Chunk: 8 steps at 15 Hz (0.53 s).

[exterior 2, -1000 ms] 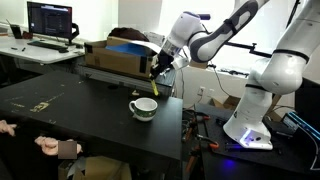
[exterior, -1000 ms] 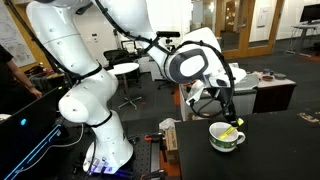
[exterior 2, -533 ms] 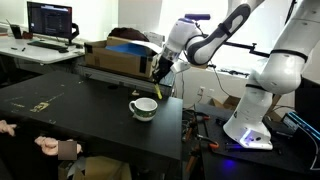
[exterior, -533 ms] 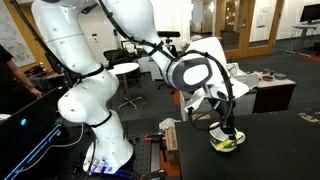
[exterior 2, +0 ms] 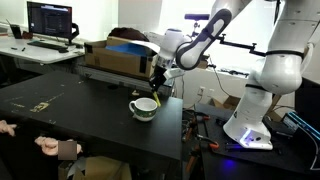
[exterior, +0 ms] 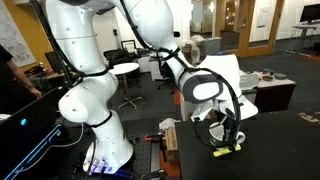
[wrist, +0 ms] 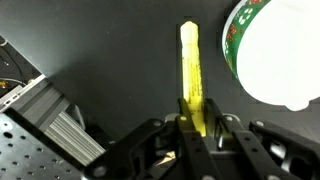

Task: Put the yellow sharpie on the table

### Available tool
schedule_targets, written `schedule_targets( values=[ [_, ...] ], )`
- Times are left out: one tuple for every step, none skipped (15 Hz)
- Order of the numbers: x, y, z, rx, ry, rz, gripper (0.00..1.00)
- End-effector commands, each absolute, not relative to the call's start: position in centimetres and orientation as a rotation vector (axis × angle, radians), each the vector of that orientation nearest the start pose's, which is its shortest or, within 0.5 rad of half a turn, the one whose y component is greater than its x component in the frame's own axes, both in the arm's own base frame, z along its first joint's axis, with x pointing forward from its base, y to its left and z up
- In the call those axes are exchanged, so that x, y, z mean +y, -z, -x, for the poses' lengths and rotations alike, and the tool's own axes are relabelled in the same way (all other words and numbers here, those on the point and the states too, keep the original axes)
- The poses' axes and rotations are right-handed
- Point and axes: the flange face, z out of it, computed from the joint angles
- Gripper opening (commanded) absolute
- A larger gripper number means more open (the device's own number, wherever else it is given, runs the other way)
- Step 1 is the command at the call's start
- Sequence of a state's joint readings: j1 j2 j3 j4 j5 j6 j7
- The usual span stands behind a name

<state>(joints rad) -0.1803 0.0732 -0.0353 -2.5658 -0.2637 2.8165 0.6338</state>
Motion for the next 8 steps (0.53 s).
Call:
schedule_targets(
  values=[
    [-9.4,-25.4,-47.9,0.986,0.234,3.034,0.53],
    [-9.4,-25.5,-48.1,1.005,0.228,3.031,0.62],
    [-9.5,-25.6,-48.3,1.013,0.226,3.032,0.68],
    [-9.5,-25.7,-48.5,1.024,0.225,3.035,0.77],
    [-9.6,-26.0,-48.4,1.034,0.233,3.037,0.84],
    [-9.7,-26.4,-48.4,1.044,0.239,3.036,0.9],
    [-9.9,-26.8,-48.3,1.055,0.245,3.036,0.98],
    [-9.9,-27.2,-48.1,1.053,0.257,3.038,1.0]
  ],
)
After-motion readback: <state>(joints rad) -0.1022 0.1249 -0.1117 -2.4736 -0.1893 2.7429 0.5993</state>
